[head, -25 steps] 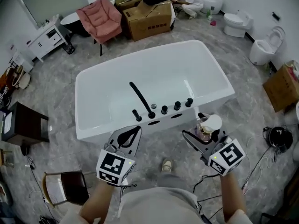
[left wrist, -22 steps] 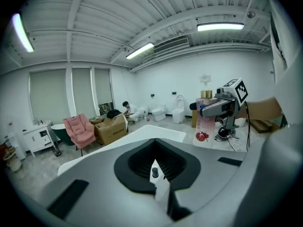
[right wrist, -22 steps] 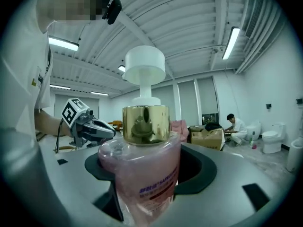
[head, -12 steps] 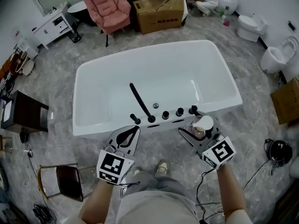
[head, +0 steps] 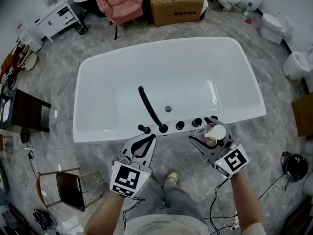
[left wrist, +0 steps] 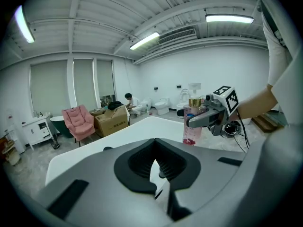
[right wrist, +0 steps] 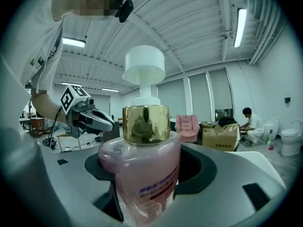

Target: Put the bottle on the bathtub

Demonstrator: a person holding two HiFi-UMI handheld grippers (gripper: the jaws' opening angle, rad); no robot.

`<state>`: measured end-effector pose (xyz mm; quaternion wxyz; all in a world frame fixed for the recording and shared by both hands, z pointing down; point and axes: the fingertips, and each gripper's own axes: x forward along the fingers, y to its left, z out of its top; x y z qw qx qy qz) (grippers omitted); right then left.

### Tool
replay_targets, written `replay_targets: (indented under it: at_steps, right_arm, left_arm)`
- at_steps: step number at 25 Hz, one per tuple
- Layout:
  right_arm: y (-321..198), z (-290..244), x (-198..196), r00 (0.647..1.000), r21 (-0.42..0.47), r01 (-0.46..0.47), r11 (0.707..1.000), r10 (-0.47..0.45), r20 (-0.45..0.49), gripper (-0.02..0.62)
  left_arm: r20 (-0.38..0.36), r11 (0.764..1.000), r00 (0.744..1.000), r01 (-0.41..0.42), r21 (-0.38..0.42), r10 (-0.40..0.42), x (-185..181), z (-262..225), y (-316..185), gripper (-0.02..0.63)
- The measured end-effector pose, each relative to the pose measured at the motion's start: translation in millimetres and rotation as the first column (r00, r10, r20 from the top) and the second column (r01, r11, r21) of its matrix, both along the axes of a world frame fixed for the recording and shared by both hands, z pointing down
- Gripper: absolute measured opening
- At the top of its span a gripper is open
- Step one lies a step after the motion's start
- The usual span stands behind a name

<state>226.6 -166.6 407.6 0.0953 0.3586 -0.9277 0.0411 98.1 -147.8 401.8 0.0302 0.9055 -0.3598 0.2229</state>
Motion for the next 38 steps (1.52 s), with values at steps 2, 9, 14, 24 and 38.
replay_targets:
  at_steps: [2,9,14,24,38]
  right_arm:
    - [-8,21,0,1.000,-0.018,0.008,1.000,-0.008,-0.005,0.342]
    - [-36,93,-10,0.999,-0.038,0.032,0.999,-0.033,-0.027,0.342]
    - [-55,137,-15,0.999,-0.030,0.017,0.999,-0.018,-0.049,0.342]
    - [-82,190,-29,0.995,0.002,0.016,1.000,-0.016,-0.095,0.342]
    - [-98,228,-30,0.994,-0.034,-0.022,0.999,0.018,-0.104,0.342]
  left_arm:
    - [0.000,1.000,1.000,-0.004,-0.012,0.004,2,21,-7,0.018]
    - [0.010,0.999,1.000,-0.025,-0.028,0.025,1,90,-29,0.018]
    - [0.000,0.998,0.999,-0.036,-0.043,0.036,1,132,-38,0.018]
    - [-0.022,0.995,0.999,-0.037,-0.094,0.035,-3,204,-42,0.018]
    - [-0.011,0.987,0.992,-0.127,-0.099,0.127,10,234,-45,0.018]
